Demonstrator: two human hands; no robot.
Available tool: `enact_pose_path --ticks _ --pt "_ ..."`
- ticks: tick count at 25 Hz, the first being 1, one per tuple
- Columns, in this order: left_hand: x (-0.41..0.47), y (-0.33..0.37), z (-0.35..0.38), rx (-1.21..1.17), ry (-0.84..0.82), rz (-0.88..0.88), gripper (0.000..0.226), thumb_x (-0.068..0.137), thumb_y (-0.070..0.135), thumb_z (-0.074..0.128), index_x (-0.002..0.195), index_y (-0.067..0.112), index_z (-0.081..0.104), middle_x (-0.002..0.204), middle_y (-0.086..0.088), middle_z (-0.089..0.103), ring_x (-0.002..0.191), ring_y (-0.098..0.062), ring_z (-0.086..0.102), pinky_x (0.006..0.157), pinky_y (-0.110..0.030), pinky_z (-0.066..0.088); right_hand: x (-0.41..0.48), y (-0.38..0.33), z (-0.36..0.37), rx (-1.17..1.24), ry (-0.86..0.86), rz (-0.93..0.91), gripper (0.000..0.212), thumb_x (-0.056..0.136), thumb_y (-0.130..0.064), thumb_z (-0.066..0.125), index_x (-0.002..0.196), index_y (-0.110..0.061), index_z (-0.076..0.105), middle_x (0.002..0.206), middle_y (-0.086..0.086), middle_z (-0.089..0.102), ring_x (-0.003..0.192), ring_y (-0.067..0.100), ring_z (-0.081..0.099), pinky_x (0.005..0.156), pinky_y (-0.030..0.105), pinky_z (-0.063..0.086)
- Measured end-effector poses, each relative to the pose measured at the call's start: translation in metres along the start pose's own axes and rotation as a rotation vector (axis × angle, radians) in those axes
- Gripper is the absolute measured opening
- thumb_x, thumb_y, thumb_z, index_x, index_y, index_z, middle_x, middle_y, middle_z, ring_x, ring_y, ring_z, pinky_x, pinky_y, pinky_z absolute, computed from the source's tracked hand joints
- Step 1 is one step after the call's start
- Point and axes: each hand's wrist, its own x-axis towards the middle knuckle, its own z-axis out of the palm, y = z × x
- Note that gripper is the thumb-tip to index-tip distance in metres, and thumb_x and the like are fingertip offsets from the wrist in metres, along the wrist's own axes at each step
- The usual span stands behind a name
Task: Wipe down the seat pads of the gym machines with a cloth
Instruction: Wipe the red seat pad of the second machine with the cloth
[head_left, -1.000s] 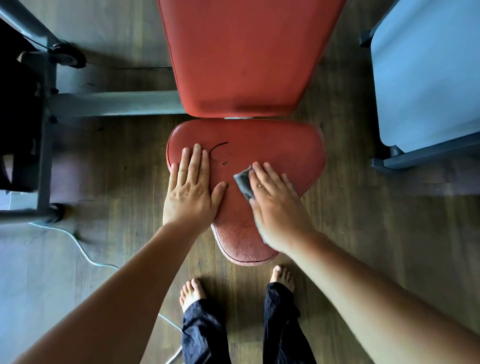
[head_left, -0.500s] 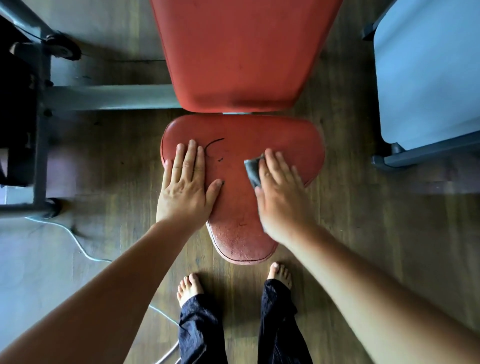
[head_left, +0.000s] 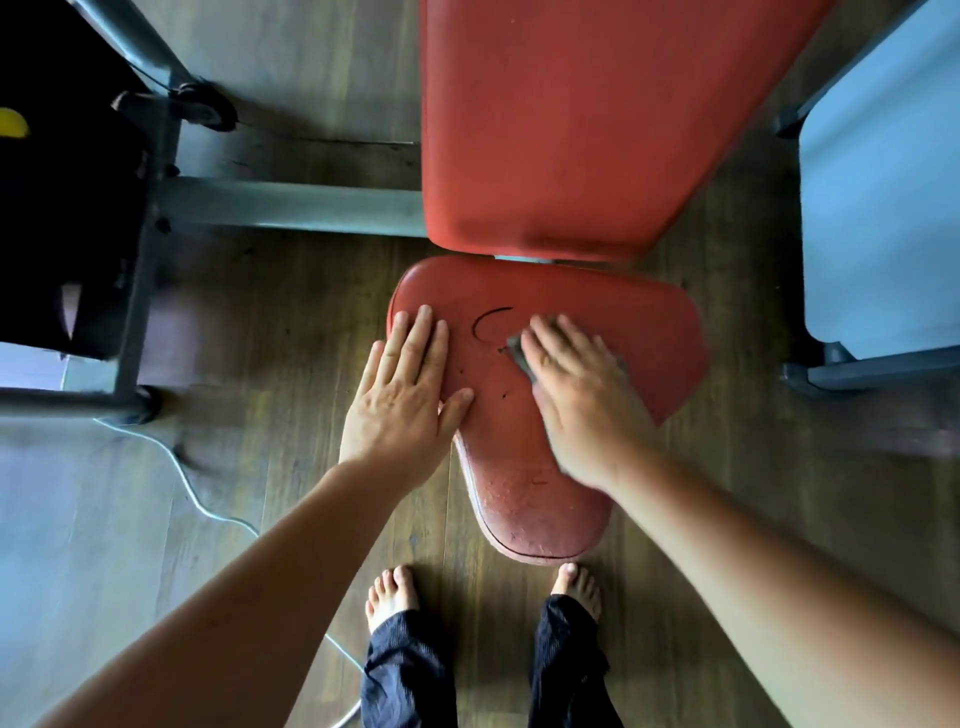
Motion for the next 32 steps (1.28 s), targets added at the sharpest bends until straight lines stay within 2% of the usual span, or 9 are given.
enact_pose_path --ticks 4,9,11,16,20,22,26,28,32 --pt "-0.004 -0.004 0.001 -0.02 0.003 -0.032 0.076 0.104 0.059 0.029 0.166 0.02 0.007 0.174 0.001 -0.004 0.16 -0.018 -0.011 0.13 -0.041 0.001 0.103 -0.025 -0.004 -0.047 0.032 0.077 0.057 0.098 -0.028 0.043 0.153 -0.017 0.035 0.165 0.0 0.028 0.152 0.025 0.024 0.122 0.048 0.02" --pt "-0.013 -0.011 0.0 -0.065 -0.001 -0.08 0.076 0.104 0.061 0.033 0.166 0.024 0.007 0.174 -0.002 -0.005 0.16 -0.021 -0.01 0.13 -0.042 0.003 -0.021 -0.054 0.004 0.014 -0.062 -0.165 0.055 0.102 -0.028 0.039 0.155 -0.015 0.033 0.167 0.001 0.024 0.154 0.023 0.019 0.124 0.047 0.019" --pt "-0.018 -0.014 0.001 -0.064 0.001 -0.079 0.077 0.104 0.062 0.033 0.166 0.024 0.008 0.174 -0.003 -0.005 0.16 -0.021 -0.009 0.13 -0.042 0.004 -0.007 -0.038 0.001 0.027 -0.056 -0.199 0.054 0.101 -0.026 0.039 0.154 -0.016 0.035 0.166 0.0 0.025 0.153 0.024 0.022 0.123 0.047 0.021" --pt "-0.026 -0.017 0.003 -0.086 -0.009 -0.14 0.077 0.104 0.063 0.029 0.165 0.026 0.001 0.174 -0.001 -0.009 0.159 -0.018 -0.013 0.13 -0.039 0.001 0.118 -0.043 -0.005 -0.038 -0.016 0.023 0.057 0.1 -0.025 0.04 0.155 -0.014 0.031 0.166 0.005 0.026 0.151 0.029 0.025 0.123 0.048 0.02" --pt "-0.029 -0.013 0.007 -0.14 0.009 -0.149 0.079 0.104 0.062 0.032 0.166 0.022 0.003 0.174 0.0 -0.004 0.16 -0.018 -0.008 0.13 -0.04 0.006 0.006 -0.05 0.004 -0.006 -0.076 -0.203 0.058 0.098 -0.025 0.042 0.154 -0.012 0.034 0.166 0.005 0.024 0.153 0.028 0.022 0.123 0.049 0.022" --pt "-0.029 -0.014 0.008 -0.148 0.009 -0.158 0.081 0.104 0.063 0.032 0.166 0.019 0.002 0.174 0.001 -0.004 0.16 -0.017 -0.008 0.13 -0.039 0.006 -0.007 -0.037 0.001 0.019 -0.097 -0.285 0.057 0.099 -0.026 0.038 0.154 -0.013 0.035 0.166 0.002 0.024 0.154 0.026 0.021 0.123 0.046 0.021" --pt "-0.029 -0.014 0.01 -0.151 0.025 -0.17 0.084 0.104 0.063 0.033 0.165 0.017 -0.001 0.174 0.001 -0.003 0.16 -0.016 -0.008 0.13 -0.036 0.003 0.109 -0.048 0.0 -0.049 0.0 -0.138 0.056 0.1 -0.025 0.037 0.155 -0.013 0.033 0.166 0.005 0.026 0.152 0.03 0.024 0.122 0.046 0.02" --pt "-0.03 -0.012 0.012 -0.179 0.021 -0.188 0.085 0.104 0.064 0.033 0.165 0.017 -0.002 0.174 0.001 -0.001 0.16 -0.016 -0.008 0.13 -0.036 0.003 0.124 -0.059 0.001 -0.041 -0.004 -0.085 0.056 0.1 -0.025 0.038 0.154 -0.012 0.034 0.165 0.006 0.028 0.151 0.03 0.025 0.123 0.048 0.02" --pt "-0.034 -0.01 0.013 -0.252 -0.008 -0.213 0.088 0.102 0.066 0.035 0.165 0.017 -0.004 0.174 0.0 0.002 0.16 -0.014 -0.008 0.13 -0.038 0.007 0.015 -0.048 0.003 -0.02 -0.097 -0.35 0.057 0.098 -0.026 0.039 0.154 -0.012 0.035 0.166 0.005 0.025 0.153 0.029 0.022 0.122 0.049 0.023"
